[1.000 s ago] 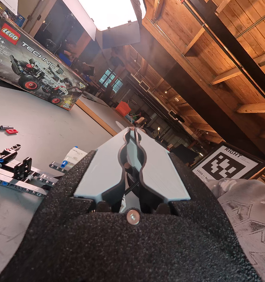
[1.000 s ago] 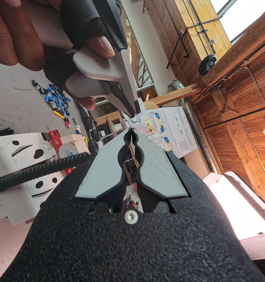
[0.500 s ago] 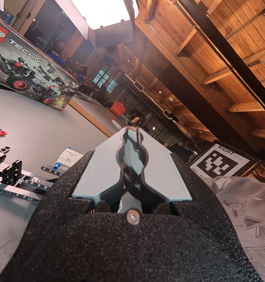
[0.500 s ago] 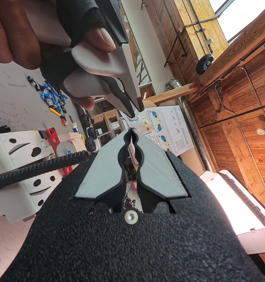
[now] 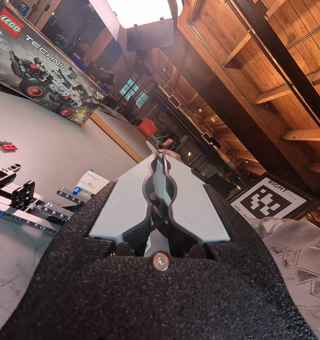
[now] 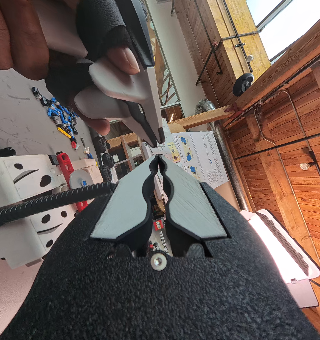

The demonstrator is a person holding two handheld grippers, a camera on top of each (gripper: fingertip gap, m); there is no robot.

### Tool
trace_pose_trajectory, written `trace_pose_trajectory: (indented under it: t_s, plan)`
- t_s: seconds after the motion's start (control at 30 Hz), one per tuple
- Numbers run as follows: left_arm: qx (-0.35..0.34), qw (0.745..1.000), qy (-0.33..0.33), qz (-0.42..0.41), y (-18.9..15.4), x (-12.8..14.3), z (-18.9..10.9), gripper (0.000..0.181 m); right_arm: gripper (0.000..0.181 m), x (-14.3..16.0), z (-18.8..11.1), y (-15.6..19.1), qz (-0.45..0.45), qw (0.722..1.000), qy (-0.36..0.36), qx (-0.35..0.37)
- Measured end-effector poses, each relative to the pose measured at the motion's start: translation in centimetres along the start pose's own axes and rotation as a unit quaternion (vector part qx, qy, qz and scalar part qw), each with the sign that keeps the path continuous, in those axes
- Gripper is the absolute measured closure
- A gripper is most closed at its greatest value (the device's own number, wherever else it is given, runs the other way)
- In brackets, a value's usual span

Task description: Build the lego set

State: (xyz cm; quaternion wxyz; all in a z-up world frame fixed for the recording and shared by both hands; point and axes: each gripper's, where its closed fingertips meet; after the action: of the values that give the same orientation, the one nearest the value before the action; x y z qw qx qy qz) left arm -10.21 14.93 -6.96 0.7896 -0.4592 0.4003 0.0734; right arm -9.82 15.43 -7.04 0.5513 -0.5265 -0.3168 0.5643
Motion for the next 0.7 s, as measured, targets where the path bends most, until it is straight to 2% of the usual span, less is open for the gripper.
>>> trace_pose_trajectory:
  t_s: [0.47, 0.7]
  plan:
    - [-0.010, 1.000, 0.009, 0.006, 0.35, 0.12, -0.05, 0.181, 0.181, -0.35, 0.02, 0.15, -0.014, 1.000, -0.005, 0.001]
    - [-0.004, 1.000, 0.015, 0.025, -0.12, -0.39, -0.25, 0.181, 0.181, -0.69, -0.26, -0.17, 0.008, 1.000, -0.018, -0.001]
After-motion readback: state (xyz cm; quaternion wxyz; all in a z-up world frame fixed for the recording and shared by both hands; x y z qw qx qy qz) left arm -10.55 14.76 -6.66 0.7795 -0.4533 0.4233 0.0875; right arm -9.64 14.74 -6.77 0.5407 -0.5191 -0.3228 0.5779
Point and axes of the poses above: each gripper's, where its closed fingertips meet, z out along the fingers, x out of its underside, y = z × x across the jaws, and after that the axes turned 3 degrees about z, right-handed
